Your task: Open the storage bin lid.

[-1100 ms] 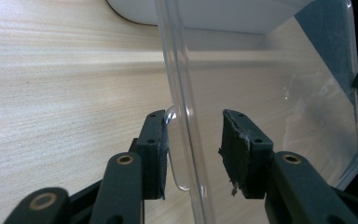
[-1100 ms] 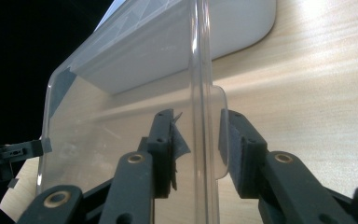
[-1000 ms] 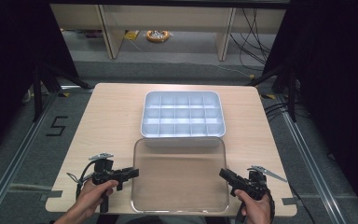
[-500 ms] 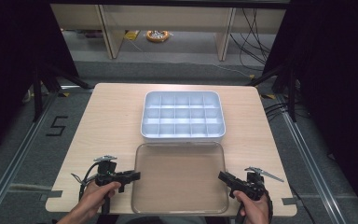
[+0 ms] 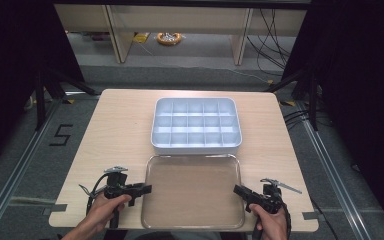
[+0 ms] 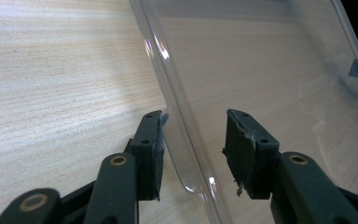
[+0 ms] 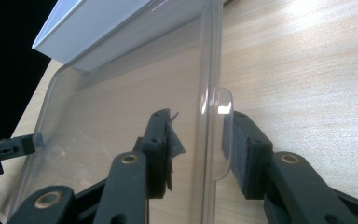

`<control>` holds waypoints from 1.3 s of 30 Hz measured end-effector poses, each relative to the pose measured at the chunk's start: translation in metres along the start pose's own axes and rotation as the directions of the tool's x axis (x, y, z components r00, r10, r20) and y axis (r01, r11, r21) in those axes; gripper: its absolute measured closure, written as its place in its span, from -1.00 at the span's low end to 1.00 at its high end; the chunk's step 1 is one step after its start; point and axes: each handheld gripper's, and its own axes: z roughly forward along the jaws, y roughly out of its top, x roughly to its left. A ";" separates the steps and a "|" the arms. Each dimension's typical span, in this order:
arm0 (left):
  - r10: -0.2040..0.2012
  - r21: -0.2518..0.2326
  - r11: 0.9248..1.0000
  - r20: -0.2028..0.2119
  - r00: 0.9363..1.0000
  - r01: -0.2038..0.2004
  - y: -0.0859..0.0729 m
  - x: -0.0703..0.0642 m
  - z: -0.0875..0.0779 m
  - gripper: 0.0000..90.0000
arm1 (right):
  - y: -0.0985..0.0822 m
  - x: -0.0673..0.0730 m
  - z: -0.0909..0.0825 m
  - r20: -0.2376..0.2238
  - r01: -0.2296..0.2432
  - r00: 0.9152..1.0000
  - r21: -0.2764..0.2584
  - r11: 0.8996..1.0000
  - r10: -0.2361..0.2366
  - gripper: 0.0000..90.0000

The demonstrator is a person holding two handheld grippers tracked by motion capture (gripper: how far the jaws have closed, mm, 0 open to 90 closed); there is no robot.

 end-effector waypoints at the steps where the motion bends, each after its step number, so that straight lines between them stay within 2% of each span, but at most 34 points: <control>1: 0.003 0.005 1.000 -0.001 1.000 -0.003 0.000 0.000 0.000 0.25 | -0.001 0.004 0.000 -0.003 -0.056 0.998 0.010 0.998 0.056 0.39; 2: 0.003 0.010 1.000 -0.003 1.000 -0.003 0.000 0.001 0.000 0.25 | 0.000 0.004 0.000 -0.001 -0.052 0.999 0.021 0.998 0.052 0.39; 3: 0.000 0.012 1.000 -0.002 1.000 0.000 0.000 0.001 0.001 0.25 | 0.000 0.011 -0.002 0.008 -0.151 0.989 0.057 0.987 0.151 0.39; 4: -0.002 0.011 1.000 0.000 1.000 0.002 0.000 0.001 0.001 0.25 | 0.000 0.008 -0.001 0.004 -0.120 0.993 0.050 0.991 0.120 0.39; 5: 0.000 0.014 1.000 0.002 1.000 0.000 0.001 0.002 0.001 0.25 | 0.000 0.004 0.001 -0.001 -0.051 0.999 0.023 0.998 0.051 0.39; 6: -0.001 0.017 1.000 0.004 1.000 0.001 0.001 0.002 0.001 0.25 | 0.001 0.015 -0.005 -0.007 -0.212 0.977 0.095 0.973 0.213 0.39; 7: -0.002 0.013 1.000 0.003 1.000 0.002 0.001 0.002 0.001 0.25 | 0.000 0.009 -0.002 -0.008 -0.118 0.993 0.042 0.992 0.119 0.39; 8: 0.003 0.015 1.000 0.004 1.000 -0.003 0.002 0.002 0.001 0.25 | 0.001 0.013 -0.003 0.017 -0.180 0.984 0.074 0.981 0.180 0.39; 9: 0.003 0.015 1.000 0.002 1.000 -0.003 0.002 0.001 0.002 0.25 | 0.001 0.011 -0.003 0.015 -0.167 0.986 0.077 0.983 0.166 0.39; 10: 0.003 0.015 1.000 0.002 1.000 -0.003 0.001 0.001 0.002 0.25 | 0.001 0.014 -0.004 0.016 -0.211 0.977 0.095 0.973 0.211 0.39; 11: 0.005 0.016 1.000 0.003 1.000 -0.005 0.001 0.001 0.002 0.25 | 0.000 0.009 -0.002 0.012 -0.134 0.991 0.058 0.989 0.134 0.38; 14: 0.019 0.013 1.000 -0.004 1.000 -0.019 0.001 -0.001 0.002 0.24 | -0.001 0.009 -0.002 0.020 -0.129 0.992 0.058 0.990 0.128 0.37; 15: 0.021 0.016 1.000 -0.005 1.000 -0.020 0.001 -0.002 0.002 0.23 | -0.001 0.005 0.001 0.026 -0.089 0.996 0.030 0.996 0.088 0.37; 16: 0.023 0.015 1.000 -0.006 1.000 -0.023 0.001 -0.001 0.002 0.23 | -0.001 0.002 0.002 0.023 -0.043 0.999 0.026 0.999 0.042 0.36; 18: 0.027 0.016 1.000 -0.007 1.000 -0.027 0.001 -0.001 0.002 0.24 | -0.001 0.000 0.002 0.027 -0.018 0.999 0.023 1.000 0.017 0.37; 19: 0.030 0.016 0.999 -0.013 0.999 -0.030 0.001 -0.001 0.002 0.24 | -0.001 0.002 0.003 0.040 -0.025 0.999 0.017 1.000 0.024 0.40; 20: 0.036 0.013 0.999 -0.022 0.999 -0.035 0.001 -0.001 0.001 0.24 | -0.001 0.000 0.002 0.054 0.011 0.998 0.009 1.000 -0.011 0.40; 21: 0.048 0.009 0.999 -0.040 0.998 -0.048 0.002 -0.001 0.001 0.22 | 0.000 0.000 0.001 0.062 -0.004 0.998 0.012 1.000 0.003 0.40; 22: 0.054 0.007 0.999 -0.056 0.997 -0.054 0.002 -0.001 0.000 0.19 | 0.001 -0.002 0.001 0.060 0.018 0.998 0.002 1.000 -0.018 0.42; 23: 0.061 0.009 0.998 -0.057 0.996 -0.061 0.002 -0.001 0.000 0.16 | 0.001 0.000 -0.001 0.047 -0.038 0.998 0.015 0.999 0.038 0.43; 24: 0.069 0.007 0.998 -0.067 0.995 -0.069 0.002 -0.002 0.000 0.16 | 0.001 -0.001 0.000 0.037 -0.034 0.999 0.003 0.999 0.034 0.43; 26: 0.147 0.025 0.989 -0.099 0.984 -0.145 0.001 -0.005 0.000 0.14 | 0.001 0.000 0.001 0.048 -0.016 0.999 -0.005 1.000 0.016 0.42; 27: 0.153 0.024 0.988 -0.100 0.983 -0.151 0.001 -0.006 0.000 0.13 | 0.001 0.000 0.001 0.049 -0.019 0.999 0.005 1.000 0.019 0.42; 28: 0.154 0.016 0.988 -0.101 0.983 -0.153 0.001 -0.007 0.000 0.10 | 0.001 -0.002 0.002 0.061 0.019 0.998 -0.015 1.000 -0.018 0.41; 29: 0.159 0.018 0.987 -0.108 0.981 -0.158 0.001 -0.008 -0.001 0.04 | 0.001 -0.001 0.000 0.048 -0.013 0.999 0.003 1.000 0.013 0.41; 30: 0.159 0.018 0.987 -0.109 0.981 -0.158 0.001 -0.008 -0.003 0.02 | 0.001 -0.002 0.000 0.064 -0.001 0.998 -0.005 1.000 0.002 0.40; 31: 0.153 0.014 0.988 -0.112 0.982 -0.153 0.002 -0.008 -0.005 0.02 | 0.002 -0.003 0.000 0.056 -0.015 0.998 -0.011 1.000 0.015 0.40; 32: 0.149 0.006 0.989 -0.105 0.983 -0.149 0.002 -0.008 -0.007 0.02 | 0.003 -0.007 -0.001 0.057 0.028 0.998 -0.018 0.999 -0.027 0.39; 33: 0.149 0.001 0.989 -0.105 0.983 -0.149 0.002 -0.007 -0.009 0.01 | 0.003 -0.004 -0.003 0.049 -0.011 0.999 -0.012 1.000 0.011 0.38; 34: 0.144 -0.006 0.989 -0.099 0.985 -0.145 0.002 -0.006 -0.011 -0.01 | 0.003 0.003 -0.007 0.057 -0.116 0.992 0.019 0.993 0.115 0.37; 35: 0.142 -0.006 0.990 -0.098 0.985 -0.143 0.001 -0.006 -0.013 -0.02 | 0.003 -0.002 -0.005 0.044 -0.041 0.998 -0.027 0.999 0.042 0.36; 36: 0.137 -0.008 0.990 -0.092 0.986 -0.138 0.001 -0.005 -0.015 -0.04 | 0.004 0.004 -0.008 0.040 -0.120 0.992 0.005 0.993 0.120 0.35; 38: 0.137 -0.020 0.990 -0.086 0.987 -0.139 0.000 -0.005 -0.019 -0.04 | 0.003 0.002 -0.008 0.039 -0.054 0.998 -0.016 0.998 0.055 0.33; 39: 0.139 -0.019 0.990 -0.076 0.987 -0.141 0.000 -0.005 -0.021 -0.04 | 0.003 0.004 -0.009 0.031 -0.066 0.997 -0.003 0.998 0.066 0.32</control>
